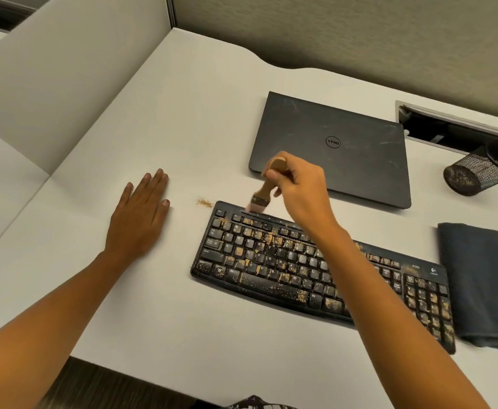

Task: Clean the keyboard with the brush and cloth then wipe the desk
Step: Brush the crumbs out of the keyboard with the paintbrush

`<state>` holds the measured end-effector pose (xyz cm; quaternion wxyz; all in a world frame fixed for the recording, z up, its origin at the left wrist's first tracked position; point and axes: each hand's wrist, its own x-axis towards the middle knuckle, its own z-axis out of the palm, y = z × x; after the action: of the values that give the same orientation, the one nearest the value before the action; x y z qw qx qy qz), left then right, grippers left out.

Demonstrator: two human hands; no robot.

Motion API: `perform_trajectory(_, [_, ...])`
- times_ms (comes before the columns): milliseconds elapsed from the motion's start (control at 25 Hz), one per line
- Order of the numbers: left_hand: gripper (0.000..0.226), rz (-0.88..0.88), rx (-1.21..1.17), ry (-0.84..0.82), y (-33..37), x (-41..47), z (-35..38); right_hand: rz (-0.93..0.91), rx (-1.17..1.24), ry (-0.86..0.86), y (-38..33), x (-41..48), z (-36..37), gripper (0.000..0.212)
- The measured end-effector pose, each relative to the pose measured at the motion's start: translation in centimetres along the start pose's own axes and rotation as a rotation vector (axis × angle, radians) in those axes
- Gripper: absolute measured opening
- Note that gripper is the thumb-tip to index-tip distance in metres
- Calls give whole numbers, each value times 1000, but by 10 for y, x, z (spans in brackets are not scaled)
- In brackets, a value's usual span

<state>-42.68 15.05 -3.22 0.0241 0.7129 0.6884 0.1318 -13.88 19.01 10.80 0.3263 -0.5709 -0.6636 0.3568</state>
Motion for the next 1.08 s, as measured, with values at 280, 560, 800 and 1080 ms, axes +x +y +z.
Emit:
perform_trajectory(280, [59, -7, -2, 2, 0, 1, 1, 97, -364, 89, 17, -22, -54, 13])
perform_trajectory(560, [60, -8, -23, 18, 2, 1, -1, -38, -100, 72, 10, -29, -17, 14])
perform_trajectory(800, [59, -13, -35, 19, 0, 1, 0, 136, -465, 204, 23, -42, -71, 12])
perform_trajectory(1080, [60, -12, -36, 14, 1, 1, -2, -39, -54, 137, 13, -49, -19, 19])
